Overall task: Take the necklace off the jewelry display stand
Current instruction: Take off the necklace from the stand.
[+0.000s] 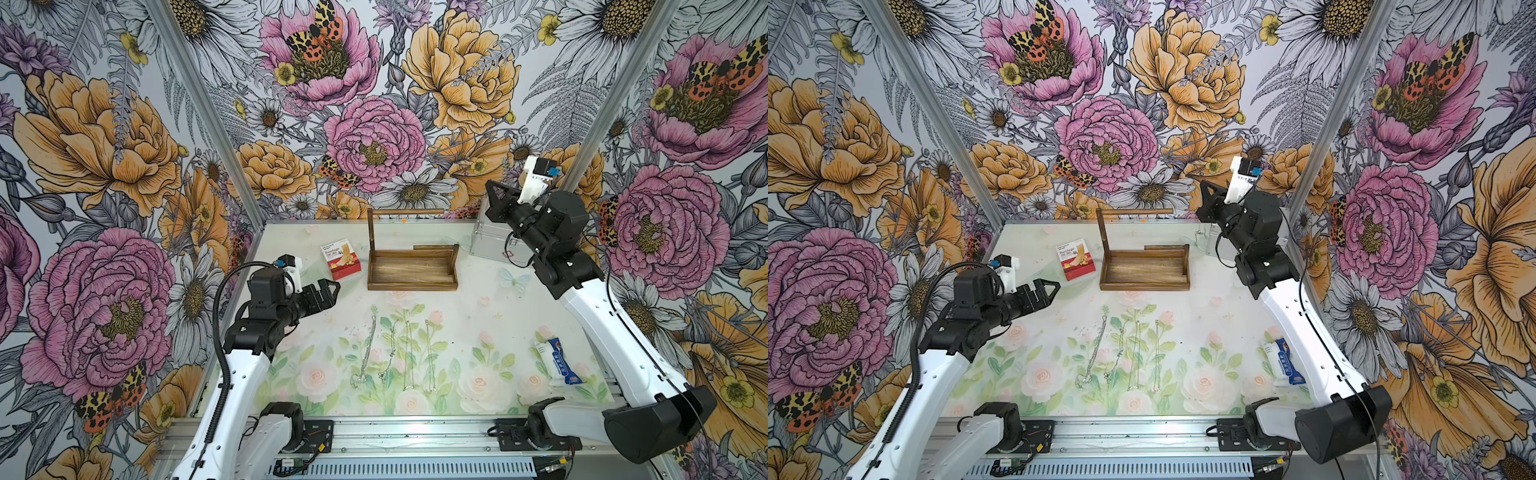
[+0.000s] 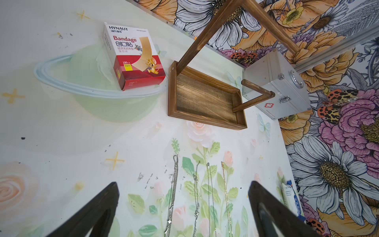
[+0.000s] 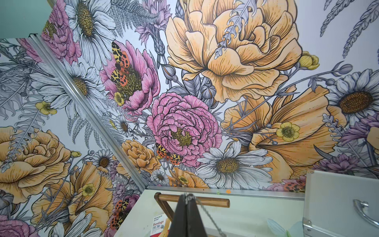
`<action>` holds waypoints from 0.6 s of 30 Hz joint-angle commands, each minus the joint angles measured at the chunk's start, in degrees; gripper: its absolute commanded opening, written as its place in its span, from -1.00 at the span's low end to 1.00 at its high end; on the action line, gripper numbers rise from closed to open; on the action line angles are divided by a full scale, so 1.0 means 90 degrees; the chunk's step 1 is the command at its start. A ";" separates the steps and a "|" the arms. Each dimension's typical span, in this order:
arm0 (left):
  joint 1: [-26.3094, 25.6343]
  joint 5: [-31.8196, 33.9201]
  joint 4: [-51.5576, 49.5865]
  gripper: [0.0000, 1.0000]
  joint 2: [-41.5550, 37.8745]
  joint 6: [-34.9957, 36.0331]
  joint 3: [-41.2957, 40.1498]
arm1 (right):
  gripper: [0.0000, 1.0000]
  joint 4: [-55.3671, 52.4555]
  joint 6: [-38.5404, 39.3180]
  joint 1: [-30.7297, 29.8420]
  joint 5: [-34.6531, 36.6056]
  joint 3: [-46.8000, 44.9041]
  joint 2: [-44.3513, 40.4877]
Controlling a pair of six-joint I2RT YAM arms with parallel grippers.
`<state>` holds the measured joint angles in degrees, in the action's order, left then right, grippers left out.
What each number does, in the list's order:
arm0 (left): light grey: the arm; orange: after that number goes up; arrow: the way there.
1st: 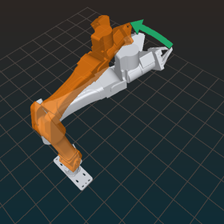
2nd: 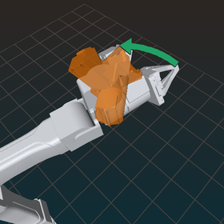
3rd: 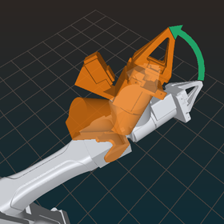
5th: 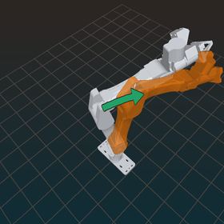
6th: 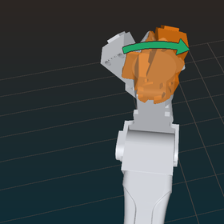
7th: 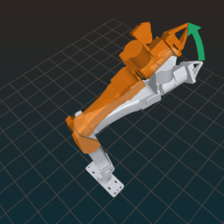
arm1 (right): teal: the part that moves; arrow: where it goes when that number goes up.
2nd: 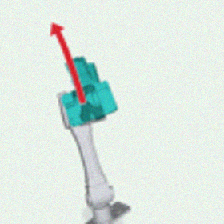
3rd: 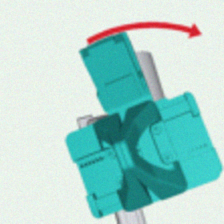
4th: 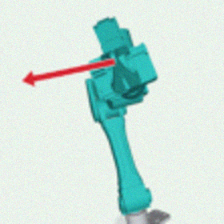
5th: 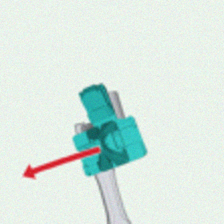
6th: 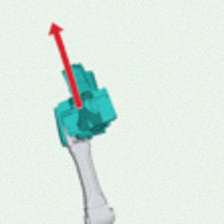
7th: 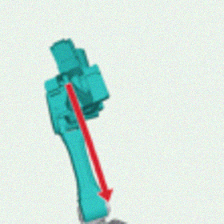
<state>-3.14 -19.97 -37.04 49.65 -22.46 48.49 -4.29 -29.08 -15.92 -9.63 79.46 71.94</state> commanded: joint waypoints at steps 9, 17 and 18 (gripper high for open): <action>0.0047 -0.0129 0.0231 0.98 -0.0364 0.0265 -0.0050 | -1.00 -0.1156 -0.0090 -0.0374 -0.1169 -0.0177 -0.0748; -0.0326 -0.0648 0.0683 0.97 -0.0692 0.0353 -0.0178 | -1.00 -0.2048 0.0102 -0.0612 -0.1681 -0.0226 -0.1122; -0.0405 -0.0702 0.0727 0.97 -0.0702 0.0370 -0.0178 | -1.00 -0.2118 0.0115 -0.0628 -0.1723 -0.0251 -0.1155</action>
<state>-5.28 -22.76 -33.71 44.23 -20.78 47.92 -19.20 -29.12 -20.99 -22.39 78.02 62.96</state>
